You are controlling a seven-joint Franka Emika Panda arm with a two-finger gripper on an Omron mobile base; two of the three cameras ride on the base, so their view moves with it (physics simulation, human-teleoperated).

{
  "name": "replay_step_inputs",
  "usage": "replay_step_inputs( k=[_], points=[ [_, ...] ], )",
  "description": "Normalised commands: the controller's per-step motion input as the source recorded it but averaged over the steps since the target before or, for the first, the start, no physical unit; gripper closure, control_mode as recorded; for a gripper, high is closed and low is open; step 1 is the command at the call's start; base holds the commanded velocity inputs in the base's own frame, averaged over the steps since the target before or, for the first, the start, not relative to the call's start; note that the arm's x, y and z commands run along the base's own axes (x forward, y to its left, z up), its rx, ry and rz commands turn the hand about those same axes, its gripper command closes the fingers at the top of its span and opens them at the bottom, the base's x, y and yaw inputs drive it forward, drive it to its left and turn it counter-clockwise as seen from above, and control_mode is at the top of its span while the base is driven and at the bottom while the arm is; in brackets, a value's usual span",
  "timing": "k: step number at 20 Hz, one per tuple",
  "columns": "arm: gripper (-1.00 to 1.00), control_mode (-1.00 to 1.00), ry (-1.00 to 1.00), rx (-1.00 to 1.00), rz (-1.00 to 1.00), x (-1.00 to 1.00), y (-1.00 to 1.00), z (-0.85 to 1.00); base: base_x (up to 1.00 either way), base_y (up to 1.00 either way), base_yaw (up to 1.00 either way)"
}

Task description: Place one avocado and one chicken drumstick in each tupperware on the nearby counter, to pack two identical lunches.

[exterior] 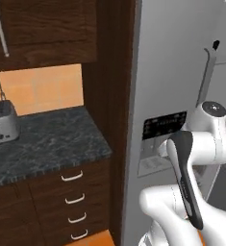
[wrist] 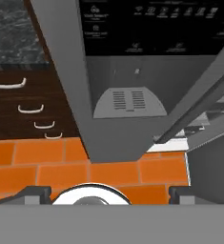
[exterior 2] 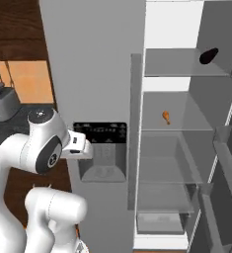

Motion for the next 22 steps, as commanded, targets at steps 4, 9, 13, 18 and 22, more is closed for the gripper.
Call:
replay_step_inputs(
  k=[4, 9, 13, 18, 22],
  points=[
    [-1.0, 1.0, 0.0, 0.0, 0.0, 0.0, 0.0, 0.0, 0.0, -0.99, 0.0],
    [-1.0, 1.0, 0.0, 0.0, 0.0, 0.0, 0.0, 0.0, 0.03, -0.84, 0.0],
    [-1.0, 1.0, 0.0, 0.0, 0.0, 0.0, 0.0, 0.0, 0.28, -0.22, 0.01],
    [-1.0, 1.0, 0.0, 0.0, 0.0, 0.0, 0.0, 0.0, 0.44, 0.0, 0.06],
    [-1.0, 1.0, 0.0, 0.0, 0.0, 0.0, 0.0, 0.0, 0.22, -0.3, 0.08]
  ],
)
